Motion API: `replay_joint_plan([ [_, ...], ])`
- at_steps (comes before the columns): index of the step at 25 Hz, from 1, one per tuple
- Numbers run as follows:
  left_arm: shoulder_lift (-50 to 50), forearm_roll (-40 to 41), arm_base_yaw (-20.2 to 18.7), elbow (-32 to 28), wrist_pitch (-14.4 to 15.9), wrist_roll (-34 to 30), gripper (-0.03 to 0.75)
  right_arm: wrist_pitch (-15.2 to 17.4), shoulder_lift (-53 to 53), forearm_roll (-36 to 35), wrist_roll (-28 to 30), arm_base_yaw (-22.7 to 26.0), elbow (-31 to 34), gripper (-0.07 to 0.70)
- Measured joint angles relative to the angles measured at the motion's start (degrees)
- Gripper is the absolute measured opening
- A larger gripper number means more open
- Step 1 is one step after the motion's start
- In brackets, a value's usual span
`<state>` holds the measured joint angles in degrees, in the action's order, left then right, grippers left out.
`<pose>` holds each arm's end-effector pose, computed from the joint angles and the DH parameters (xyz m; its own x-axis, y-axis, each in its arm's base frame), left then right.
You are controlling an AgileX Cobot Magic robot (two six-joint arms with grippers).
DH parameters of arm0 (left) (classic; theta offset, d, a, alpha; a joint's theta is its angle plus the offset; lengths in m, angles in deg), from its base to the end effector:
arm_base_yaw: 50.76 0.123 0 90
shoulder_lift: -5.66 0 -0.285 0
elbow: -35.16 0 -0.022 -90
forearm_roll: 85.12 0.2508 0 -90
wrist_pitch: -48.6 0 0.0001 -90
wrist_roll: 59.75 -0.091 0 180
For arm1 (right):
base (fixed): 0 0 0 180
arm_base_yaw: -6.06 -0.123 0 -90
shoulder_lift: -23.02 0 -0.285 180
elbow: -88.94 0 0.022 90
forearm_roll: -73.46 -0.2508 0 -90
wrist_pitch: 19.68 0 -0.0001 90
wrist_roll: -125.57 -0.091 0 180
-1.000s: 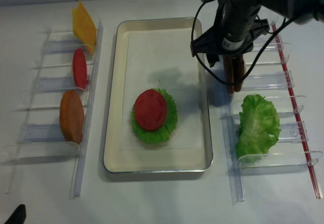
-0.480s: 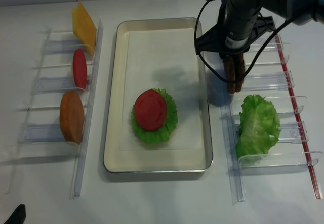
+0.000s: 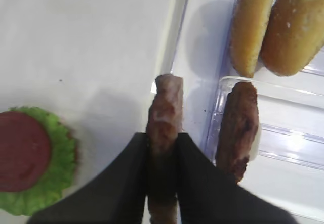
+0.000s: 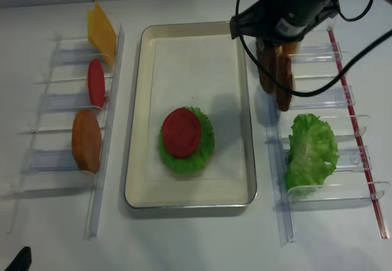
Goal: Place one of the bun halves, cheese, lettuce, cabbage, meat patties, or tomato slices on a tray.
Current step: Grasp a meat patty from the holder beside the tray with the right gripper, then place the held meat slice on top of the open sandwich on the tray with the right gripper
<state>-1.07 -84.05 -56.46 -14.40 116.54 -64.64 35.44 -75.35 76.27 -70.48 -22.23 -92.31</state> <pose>-0.0112 0.0027 0.2626 -0.5495 0.1475 -0.8224 0.1363 0.9869 0.0860 0.2971 0.1557 0.3152 -0.8684 -0.1844 -0.4604 -0.2483 0.9652 0.0818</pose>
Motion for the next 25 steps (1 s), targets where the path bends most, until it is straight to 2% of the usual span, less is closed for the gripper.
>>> replay_joint_plan([
  [3,0.0,0.0,0.0,0.0,0.0,0.0,0.484,-4.2,4.6,-2.4,0.3,-0.9,5.3,0.15],
  [6,0.0,0.0,0.0,0.0,0.0,0.0,0.484,-11.6,9.9,-9.4,3.8,-1.1,13.0,0.15],
  [10,0.0,0.0,0.0,0.0,0.0,0.0,0.484,-22.3,16.4,-26.4,15.6,-1.1,23.8,0.15],
  [13,0.0,0.0,0.0,0.0,0.0,0.0,0.484,-25.5,17.3,-42.3,29.0,-0.7,29.5,0.15],
  [14,0.0,0.0,0.0,0.0,0.0,0.0,0.484,-25.7,17.2,-49.3,35.1,-0.2,31.0,0.15],
  [16,0.0,0.0,0.0,0.0,0.0,0.0,0.484,-24.0,16.9,-64.2,48.4,2.4,33.0,0.15],
  [18,0.0,0.0,0.0,0.0,0.0,0.0,0.484,-20.0,15.9,-79.2,62.0,5.7,34.2,0.15],
  [19,0.0,0.0,0.0,0.0,0.0,0.0,0.484,-18.2,15.1,-84.4,66.5,7.2,34.4,0.15],
  [21,0.0,0.0,0.0,0.0,0.0,0.0,0.484,-14.8,12.6,-89.9,71.3,9.6,34.7,0.15],
  [23,0.0,0.0,0.0,0.0,0.0,0.0,0.484,-11.5,9.6,-91.9,75.1,10.5,34.7,0.15],
  [25,0.0,0.0,0.0,0.0,0.0,0.0,0.484,-6.8,5.6,-94.7,80.0,10.6,34.7,0.15],
])
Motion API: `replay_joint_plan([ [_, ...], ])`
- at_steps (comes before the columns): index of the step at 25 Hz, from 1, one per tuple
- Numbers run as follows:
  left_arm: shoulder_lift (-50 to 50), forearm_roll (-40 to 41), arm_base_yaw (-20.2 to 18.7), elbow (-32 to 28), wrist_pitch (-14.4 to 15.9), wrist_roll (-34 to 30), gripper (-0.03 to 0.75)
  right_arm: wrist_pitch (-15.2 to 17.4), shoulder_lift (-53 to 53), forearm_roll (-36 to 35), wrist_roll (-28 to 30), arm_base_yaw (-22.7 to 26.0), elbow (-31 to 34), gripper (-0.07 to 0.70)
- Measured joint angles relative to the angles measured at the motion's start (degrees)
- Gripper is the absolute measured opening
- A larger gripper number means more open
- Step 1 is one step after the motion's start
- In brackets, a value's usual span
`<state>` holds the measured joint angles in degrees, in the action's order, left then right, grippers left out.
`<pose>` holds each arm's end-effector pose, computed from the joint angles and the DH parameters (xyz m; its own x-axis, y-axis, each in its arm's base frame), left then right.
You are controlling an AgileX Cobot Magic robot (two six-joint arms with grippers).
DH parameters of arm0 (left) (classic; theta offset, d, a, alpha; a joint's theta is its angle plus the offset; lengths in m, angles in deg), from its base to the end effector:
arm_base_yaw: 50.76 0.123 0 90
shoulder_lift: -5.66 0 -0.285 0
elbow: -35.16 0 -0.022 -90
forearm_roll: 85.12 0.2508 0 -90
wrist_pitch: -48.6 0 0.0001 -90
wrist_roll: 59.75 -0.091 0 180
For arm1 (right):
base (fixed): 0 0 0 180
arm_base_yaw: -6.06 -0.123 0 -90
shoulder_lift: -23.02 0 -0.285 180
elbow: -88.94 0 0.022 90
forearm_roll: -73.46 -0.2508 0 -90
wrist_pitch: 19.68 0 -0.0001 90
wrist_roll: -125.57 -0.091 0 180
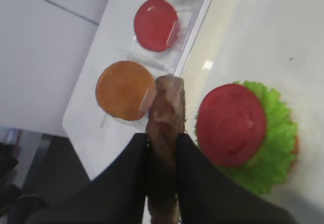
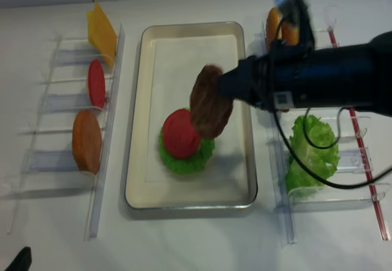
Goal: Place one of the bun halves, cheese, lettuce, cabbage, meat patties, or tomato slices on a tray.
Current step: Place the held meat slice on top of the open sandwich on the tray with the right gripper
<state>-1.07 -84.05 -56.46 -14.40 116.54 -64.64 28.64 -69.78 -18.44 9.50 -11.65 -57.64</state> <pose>-0.0112 0.0027 0.2626 -0.5495 0.1475 -0.8224 0.1363 0.9869 0.0860 0.2454 0.1497 0.2433 -0.8500 0.0664 -0.5225 -0.4344 0.4727 0.7667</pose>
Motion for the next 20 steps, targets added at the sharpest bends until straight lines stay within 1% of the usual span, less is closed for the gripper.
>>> replay_joint_plan([
  [2,0.0,0.0,0.0,0.0,0.0,0.0,0.484,4.3,-3.5,-3.5,5.7,0.0,0.0,0.15],
  [4,0.0,0.0,0.0,0.0,0.0,0.0,0.484,7.0,-6.2,-5.4,9.9,0.0,-0.1,0.15],
  [9,0.0,0.0,0.0,0.0,0.0,0.0,0.484,12.2,-13.1,-6.0,13.6,0.0,-2.6,0.15],
  [15,0.0,0.0,0.0,0.0,0.0,0.0,0.484,16.2,-19.2,-6.5,14.2,0.0,-8.6,0.15],
  [20,0.0,0.0,0.0,0.0,0.0,0.0,0.484,17.0,-22.9,-6.5,14.2,0.0,-10.3,0.15],
])
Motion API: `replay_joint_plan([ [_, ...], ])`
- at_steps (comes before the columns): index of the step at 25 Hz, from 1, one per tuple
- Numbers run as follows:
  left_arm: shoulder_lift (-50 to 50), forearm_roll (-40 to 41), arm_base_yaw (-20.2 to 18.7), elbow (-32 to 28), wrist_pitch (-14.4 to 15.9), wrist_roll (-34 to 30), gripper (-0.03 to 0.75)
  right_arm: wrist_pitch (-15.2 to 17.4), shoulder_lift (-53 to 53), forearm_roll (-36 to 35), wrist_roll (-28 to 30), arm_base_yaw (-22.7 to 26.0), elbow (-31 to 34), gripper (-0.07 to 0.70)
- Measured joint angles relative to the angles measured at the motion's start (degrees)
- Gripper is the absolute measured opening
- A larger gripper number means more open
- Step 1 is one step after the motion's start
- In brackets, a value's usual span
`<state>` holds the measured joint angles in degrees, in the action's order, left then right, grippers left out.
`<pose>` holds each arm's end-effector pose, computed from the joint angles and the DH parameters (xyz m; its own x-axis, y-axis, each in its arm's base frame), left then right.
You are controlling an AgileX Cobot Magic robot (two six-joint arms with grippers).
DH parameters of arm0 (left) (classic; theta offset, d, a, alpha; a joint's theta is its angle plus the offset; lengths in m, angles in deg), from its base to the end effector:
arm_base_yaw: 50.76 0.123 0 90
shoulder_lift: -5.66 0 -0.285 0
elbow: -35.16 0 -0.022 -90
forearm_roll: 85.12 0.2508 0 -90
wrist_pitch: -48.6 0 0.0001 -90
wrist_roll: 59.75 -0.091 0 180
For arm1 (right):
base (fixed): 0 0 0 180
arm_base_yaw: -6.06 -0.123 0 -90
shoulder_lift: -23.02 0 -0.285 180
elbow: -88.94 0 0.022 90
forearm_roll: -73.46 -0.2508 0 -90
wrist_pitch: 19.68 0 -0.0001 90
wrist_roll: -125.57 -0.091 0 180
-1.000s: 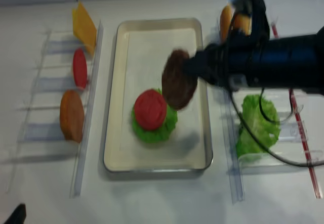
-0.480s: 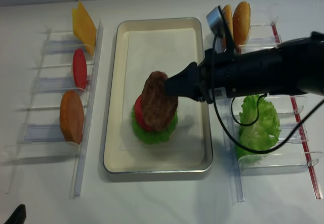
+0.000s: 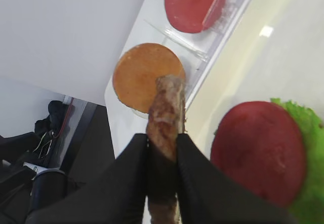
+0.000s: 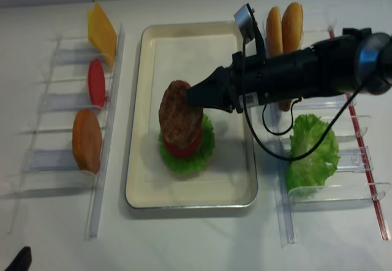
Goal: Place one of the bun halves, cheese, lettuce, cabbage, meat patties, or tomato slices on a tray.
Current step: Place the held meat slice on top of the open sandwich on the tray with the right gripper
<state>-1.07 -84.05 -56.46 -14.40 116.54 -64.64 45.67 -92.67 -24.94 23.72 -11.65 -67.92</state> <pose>-0.0112 0.0027 0.2626 -0.5495 0.1475 -0.8224 0.1363 0.9869 0.0860 0.2983 0.1812 0.1850 -0.8716 -0.0393 -0.4886 -0.4831 0.2381 0.8426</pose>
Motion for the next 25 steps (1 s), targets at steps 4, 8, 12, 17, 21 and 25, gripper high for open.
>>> replay_joint_plan([
  [4,0.0,0.0,0.0,0.0,0.0,0.0,0.484,0.0,-1.5,0.0,0.0,0.0,-0.1,0.15],
  [8,0.0,0.0,0.0,0.0,0.0,0.0,0.484,0.0,-2.8,-0.1,0.0,0.0,-0.3,0.15],
  [12,0.0,0.0,0.0,0.0,0.0,0.0,0.484,0.0,-4.1,-0.1,0.0,0.0,-0.3,0.15],
  [17,0.0,0.0,0.0,0.0,0.0,0.0,0.484,0.0,-4.4,-0.1,0.0,0.0,-0.4,0.15],
  [21,0.0,0.0,0.0,0.0,0.0,0.0,0.484,0.0,-4.4,-0.1,0.0,0.0,-0.5,0.15],
  [25,0.0,0.0,0.0,0.0,0.0,0.0,0.484,0.0,-4.4,-0.2,-0.8,0.0,-0.5,0.15],
])
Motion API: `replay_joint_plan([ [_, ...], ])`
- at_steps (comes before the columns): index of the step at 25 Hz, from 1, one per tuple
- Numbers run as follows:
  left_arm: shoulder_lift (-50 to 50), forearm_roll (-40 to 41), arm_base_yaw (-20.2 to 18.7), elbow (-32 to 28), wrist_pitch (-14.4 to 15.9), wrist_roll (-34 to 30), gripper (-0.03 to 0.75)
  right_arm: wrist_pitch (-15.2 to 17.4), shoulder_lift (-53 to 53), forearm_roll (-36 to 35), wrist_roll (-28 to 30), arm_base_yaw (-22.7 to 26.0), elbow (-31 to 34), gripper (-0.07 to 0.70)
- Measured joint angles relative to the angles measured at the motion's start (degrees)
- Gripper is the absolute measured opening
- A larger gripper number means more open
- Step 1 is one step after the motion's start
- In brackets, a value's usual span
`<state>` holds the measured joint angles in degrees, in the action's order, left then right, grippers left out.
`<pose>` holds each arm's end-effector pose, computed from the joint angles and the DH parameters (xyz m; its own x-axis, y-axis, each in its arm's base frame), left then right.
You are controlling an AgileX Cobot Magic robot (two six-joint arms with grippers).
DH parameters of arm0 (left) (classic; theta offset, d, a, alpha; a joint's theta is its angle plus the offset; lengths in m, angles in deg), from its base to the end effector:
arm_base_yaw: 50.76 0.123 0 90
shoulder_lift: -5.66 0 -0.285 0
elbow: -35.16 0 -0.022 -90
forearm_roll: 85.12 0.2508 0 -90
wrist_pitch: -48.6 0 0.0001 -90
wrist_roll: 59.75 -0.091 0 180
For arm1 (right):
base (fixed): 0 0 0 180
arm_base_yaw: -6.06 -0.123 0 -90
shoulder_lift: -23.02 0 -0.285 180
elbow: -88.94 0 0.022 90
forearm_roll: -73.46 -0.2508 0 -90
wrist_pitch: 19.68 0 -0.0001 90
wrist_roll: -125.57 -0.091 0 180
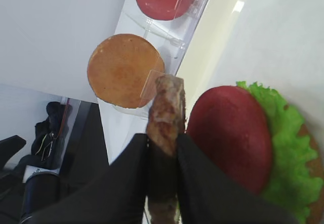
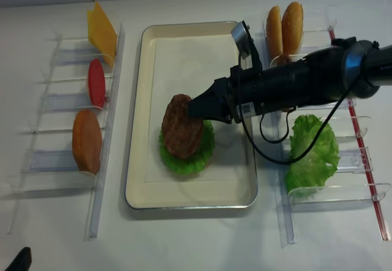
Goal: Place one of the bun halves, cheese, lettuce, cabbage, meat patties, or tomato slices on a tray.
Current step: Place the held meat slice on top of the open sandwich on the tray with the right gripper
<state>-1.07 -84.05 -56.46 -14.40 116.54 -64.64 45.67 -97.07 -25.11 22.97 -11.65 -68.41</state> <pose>-0.0112 0.0027 0.2626 -0.5495 0.1475 -0.8224 0.1363 0.9869 0.0860 0.3037 0.1829 0.1606 -0.9073 -0.0426 -0.4182 -0.4146 0.2560 0.8733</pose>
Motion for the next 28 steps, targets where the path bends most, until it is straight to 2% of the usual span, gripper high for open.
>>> replay_joint_plan([
  [2,0.0,0.0,0.0,0.0,0.0,0.0,0.484,0.0,0.0,0.0,-0.4,0.0,0.0,0.185],
  [6,0.0,0.0,0.0,0.0,0.0,0.0,0.484,0.1,0.0,-0.1,-1.6,0.0,0.0,0.445],
  [8,0.0,0.0,0.0,0.0,0.0,0.0,0.484,-0.1,0.0,-0.1,-2.1,0.0,0.0,0.508],
  [12,0.0,0.0,0.0,0.0,0.0,0.0,0.484,-0.8,0.0,-0.1,-2.3,0.0,0.0,0.522],
  [15,0.0,0.0,0.0,0.0,0.0,0.0,0.484,-3.2,0.0,1.0,-2.3,0.0,-0.2,0.522],
  [18,0.0,0.0,0.0,0.0,0.0,0.0,0.484,-5.9,0.1,5.4,-3.0,0.0,-1.7,0.522],
  [28,0.0,0.0,0.0,0.0,0.0,0.0,0.484,-6.3,0.6,8.8,-7.8,0.0,-4.5,0.522],
])
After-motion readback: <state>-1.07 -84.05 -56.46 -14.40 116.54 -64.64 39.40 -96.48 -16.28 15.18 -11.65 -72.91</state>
